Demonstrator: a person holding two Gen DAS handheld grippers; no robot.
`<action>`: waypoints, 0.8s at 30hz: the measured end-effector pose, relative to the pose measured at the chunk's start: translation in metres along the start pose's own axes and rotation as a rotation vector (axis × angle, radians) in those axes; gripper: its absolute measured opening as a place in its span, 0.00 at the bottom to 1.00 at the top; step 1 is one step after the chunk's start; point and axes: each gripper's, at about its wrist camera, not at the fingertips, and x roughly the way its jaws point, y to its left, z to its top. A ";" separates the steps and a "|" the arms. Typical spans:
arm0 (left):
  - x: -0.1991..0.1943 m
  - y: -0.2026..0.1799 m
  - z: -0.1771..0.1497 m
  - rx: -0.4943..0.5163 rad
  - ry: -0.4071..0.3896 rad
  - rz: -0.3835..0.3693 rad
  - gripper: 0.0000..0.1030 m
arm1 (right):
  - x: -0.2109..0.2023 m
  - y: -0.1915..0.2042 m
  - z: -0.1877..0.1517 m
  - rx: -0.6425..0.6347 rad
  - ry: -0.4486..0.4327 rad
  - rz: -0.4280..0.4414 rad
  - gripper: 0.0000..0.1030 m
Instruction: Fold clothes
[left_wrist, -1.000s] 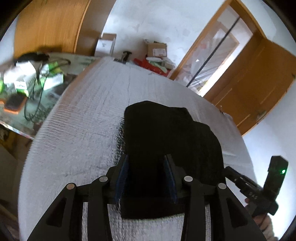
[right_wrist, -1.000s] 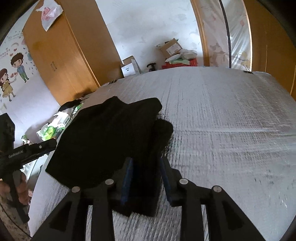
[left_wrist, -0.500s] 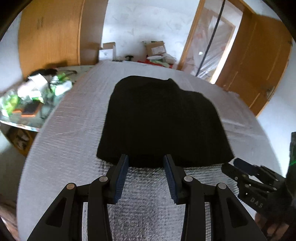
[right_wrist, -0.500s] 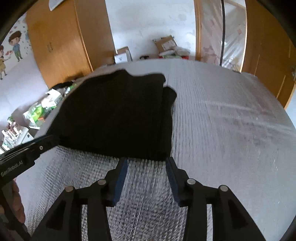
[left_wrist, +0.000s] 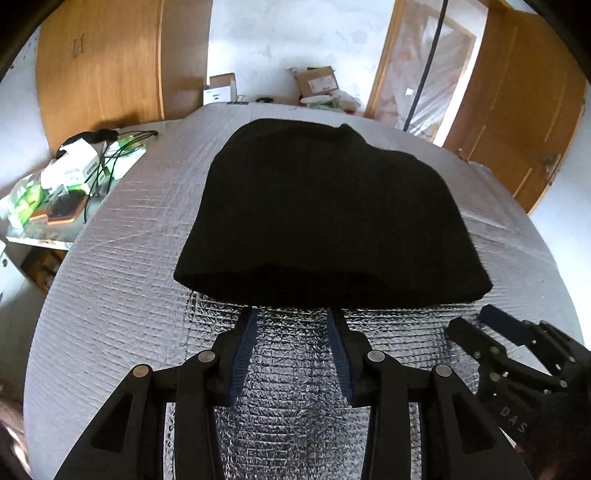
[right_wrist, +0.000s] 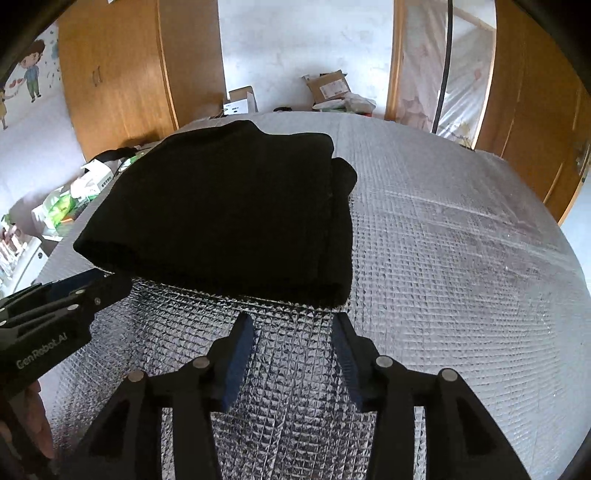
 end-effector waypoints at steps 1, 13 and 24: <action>0.000 -0.002 0.000 0.007 -0.008 0.006 0.40 | 0.001 0.001 0.001 -0.002 -0.003 -0.003 0.46; 0.013 -0.006 0.007 0.017 -0.021 0.055 0.42 | 0.013 0.001 0.010 0.010 -0.004 -0.030 0.57; 0.016 -0.013 0.009 0.044 -0.014 0.095 0.49 | 0.016 0.000 0.009 0.021 -0.005 -0.027 0.60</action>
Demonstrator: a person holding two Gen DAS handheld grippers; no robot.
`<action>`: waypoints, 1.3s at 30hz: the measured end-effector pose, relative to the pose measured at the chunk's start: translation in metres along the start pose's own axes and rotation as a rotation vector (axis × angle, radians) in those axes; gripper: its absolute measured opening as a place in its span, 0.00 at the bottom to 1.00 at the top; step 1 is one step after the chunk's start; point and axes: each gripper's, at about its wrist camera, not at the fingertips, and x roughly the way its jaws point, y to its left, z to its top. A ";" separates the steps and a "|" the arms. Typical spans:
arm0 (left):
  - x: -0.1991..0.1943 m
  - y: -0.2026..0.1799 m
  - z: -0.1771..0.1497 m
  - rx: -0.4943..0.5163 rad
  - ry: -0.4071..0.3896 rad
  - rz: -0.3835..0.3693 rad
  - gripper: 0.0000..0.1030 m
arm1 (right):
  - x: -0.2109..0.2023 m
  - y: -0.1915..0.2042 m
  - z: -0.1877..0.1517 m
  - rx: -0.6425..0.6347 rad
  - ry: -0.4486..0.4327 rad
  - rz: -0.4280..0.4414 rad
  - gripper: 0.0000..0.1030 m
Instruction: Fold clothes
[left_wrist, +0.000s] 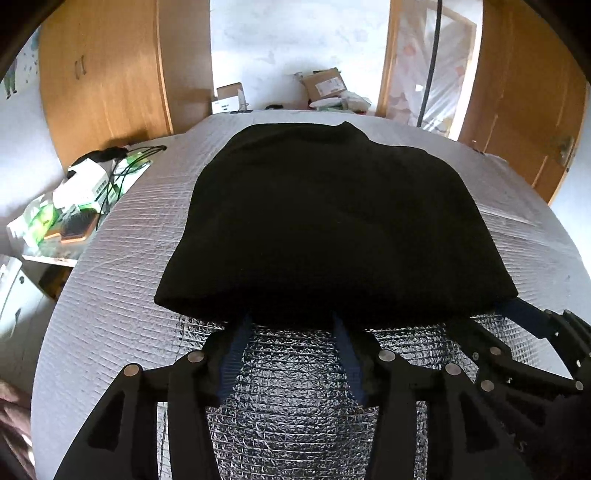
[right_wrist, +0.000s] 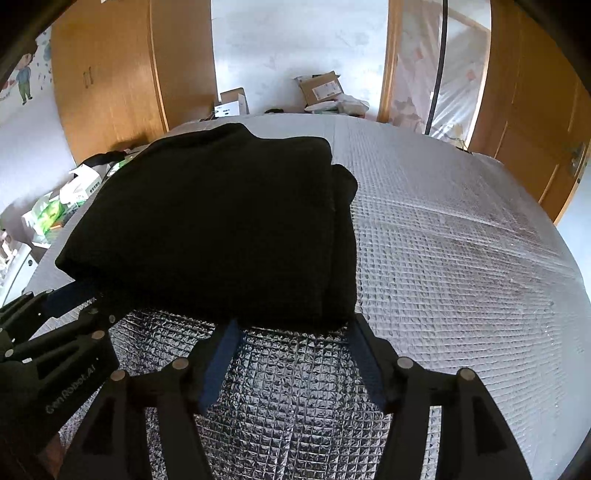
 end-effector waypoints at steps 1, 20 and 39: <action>0.000 0.000 0.000 0.000 0.000 0.001 0.49 | 0.000 0.000 0.000 0.001 0.000 0.001 0.60; -0.002 -0.006 -0.002 -0.030 0.003 0.018 0.50 | 0.001 0.001 0.003 -0.015 0.003 0.000 0.67; -0.001 -0.006 -0.001 -0.027 0.003 0.026 0.51 | 0.002 -0.001 0.003 -0.016 0.001 0.003 0.67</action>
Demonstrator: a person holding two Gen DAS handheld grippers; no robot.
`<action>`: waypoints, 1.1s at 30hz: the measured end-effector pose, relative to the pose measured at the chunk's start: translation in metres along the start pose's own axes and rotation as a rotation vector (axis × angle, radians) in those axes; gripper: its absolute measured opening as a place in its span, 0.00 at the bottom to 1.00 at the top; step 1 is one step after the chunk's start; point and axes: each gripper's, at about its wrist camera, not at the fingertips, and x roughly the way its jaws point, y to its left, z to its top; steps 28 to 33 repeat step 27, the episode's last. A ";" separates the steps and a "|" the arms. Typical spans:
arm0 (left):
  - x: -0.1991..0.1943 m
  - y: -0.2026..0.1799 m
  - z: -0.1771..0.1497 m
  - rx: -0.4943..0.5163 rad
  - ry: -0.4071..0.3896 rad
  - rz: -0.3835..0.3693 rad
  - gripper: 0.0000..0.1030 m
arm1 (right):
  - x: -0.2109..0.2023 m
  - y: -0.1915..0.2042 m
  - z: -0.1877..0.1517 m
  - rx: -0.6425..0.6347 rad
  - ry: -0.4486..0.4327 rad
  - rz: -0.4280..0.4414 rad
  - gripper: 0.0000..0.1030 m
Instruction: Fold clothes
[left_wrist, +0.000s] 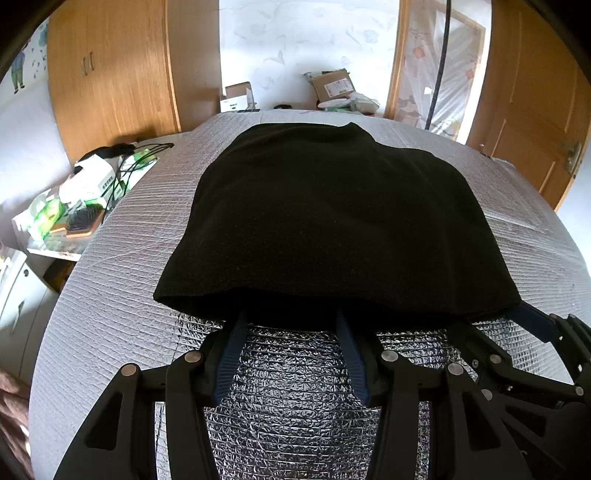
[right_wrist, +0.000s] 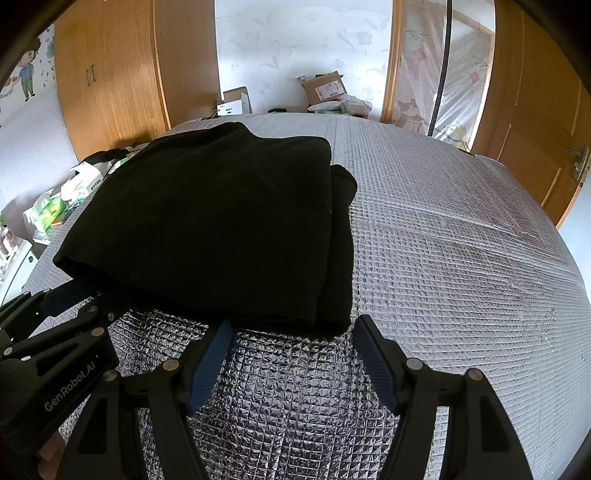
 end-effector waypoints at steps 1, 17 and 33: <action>0.000 0.000 0.000 0.000 0.000 0.000 0.51 | 0.000 0.000 0.000 0.000 0.000 0.000 0.67; 0.001 0.002 0.001 0.003 0.000 0.002 0.51 | 0.001 -0.001 0.000 0.001 -0.003 0.001 0.67; 0.000 0.001 0.000 0.003 0.000 0.003 0.51 | 0.001 -0.002 0.000 0.001 -0.003 0.002 0.67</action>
